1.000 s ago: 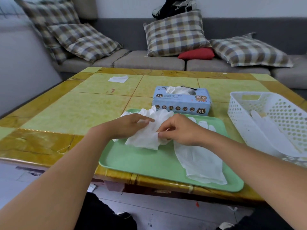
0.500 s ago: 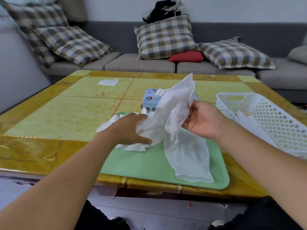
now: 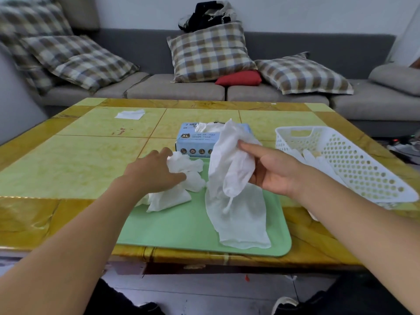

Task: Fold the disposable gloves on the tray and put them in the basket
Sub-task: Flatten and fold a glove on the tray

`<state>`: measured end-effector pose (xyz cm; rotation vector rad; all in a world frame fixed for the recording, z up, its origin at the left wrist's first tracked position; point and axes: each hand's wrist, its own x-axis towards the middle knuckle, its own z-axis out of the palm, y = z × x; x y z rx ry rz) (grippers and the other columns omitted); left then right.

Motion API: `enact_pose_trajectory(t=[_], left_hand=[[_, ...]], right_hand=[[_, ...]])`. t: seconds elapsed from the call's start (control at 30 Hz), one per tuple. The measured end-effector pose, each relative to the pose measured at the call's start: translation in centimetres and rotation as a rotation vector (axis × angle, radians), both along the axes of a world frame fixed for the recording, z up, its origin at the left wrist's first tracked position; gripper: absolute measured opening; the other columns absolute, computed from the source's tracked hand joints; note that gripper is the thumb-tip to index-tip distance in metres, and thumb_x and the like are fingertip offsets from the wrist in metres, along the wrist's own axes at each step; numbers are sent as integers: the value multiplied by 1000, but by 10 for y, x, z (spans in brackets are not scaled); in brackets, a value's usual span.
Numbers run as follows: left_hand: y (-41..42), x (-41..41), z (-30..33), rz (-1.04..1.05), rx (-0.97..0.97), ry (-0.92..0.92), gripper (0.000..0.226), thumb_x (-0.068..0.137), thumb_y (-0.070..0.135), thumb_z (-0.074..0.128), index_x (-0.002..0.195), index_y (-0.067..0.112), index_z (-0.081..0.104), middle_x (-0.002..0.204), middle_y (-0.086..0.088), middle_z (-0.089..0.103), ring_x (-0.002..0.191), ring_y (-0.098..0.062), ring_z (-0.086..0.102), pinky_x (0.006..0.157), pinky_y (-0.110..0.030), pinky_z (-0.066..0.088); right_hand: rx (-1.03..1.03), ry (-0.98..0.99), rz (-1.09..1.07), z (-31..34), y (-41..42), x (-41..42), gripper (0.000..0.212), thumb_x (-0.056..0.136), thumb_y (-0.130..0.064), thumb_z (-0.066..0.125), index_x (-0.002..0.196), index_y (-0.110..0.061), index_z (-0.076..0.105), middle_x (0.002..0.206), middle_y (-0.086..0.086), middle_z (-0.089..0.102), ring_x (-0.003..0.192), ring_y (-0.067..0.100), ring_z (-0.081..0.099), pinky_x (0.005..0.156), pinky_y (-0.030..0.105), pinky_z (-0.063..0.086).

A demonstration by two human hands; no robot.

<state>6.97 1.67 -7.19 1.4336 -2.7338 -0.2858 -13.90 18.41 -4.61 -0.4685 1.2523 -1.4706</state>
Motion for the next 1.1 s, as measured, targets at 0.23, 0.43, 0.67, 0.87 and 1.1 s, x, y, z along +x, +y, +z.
enact_pose_trajectory(t=[0.23, 0.43, 0.67, 0.87, 1.1], left_hand=[[-4, 2, -2, 124, 147, -28, 114, 63, 57, 88, 150, 9, 31, 148, -17, 42, 116, -27, 49, 89, -38, 45], [-3, -6, -1, 195, 184, 64, 89, 73, 57, 82, 138, 6, 48, 120, -8, 58, 96, -21, 48, 77, -31, 39], [29, -11, 26, 161, -235, 140, 99, 74, 87, 53, 146, 20, 40, 155, -11, 31, 139, -36, 31, 104, -50, 37], [98, -49, 40, -335, 783, 968, 61, 77, 43, 79, 129, 17, 59, 114, 2, 74, 108, -16, 70, 92, -34, 56], [73, -61, 46, 51, 1347, 1341, 42, 104, 31, 52, 133, 2, 57, 122, -21, 70, 105, -33, 71, 86, -43, 58]], right_hand=[[59, 100, -132, 1, 4, -3, 24, 96, -30, 68, 112, -13, 70, 88, 3, 75, 71, 16, 73, 61, 29, 60], [-54, 134, -245, 9, 7, -7, 24, 97, -25, 67, 111, -7, 73, 109, 11, 77, 100, 23, 74, 91, 38, 57], [-177, 244, -278, 10, 6, -5, 17, 104, -9, 52, 106, -11, 69, 91, 7, 75, 77, 20, 72, 67, 32, 61], [-329, 372, -34, 19, 8, 26, 32, 87, 4, 53, 114, -6, 67, 103, 25, 73, 94, 31, 71, 81, 38, 58], [-312, 688, -163, 33, 27, 20, 40, 90, 4, 62, 125, -15, 64, 97, 15, 76, 76, 23, 74, 67, 37, 61]])
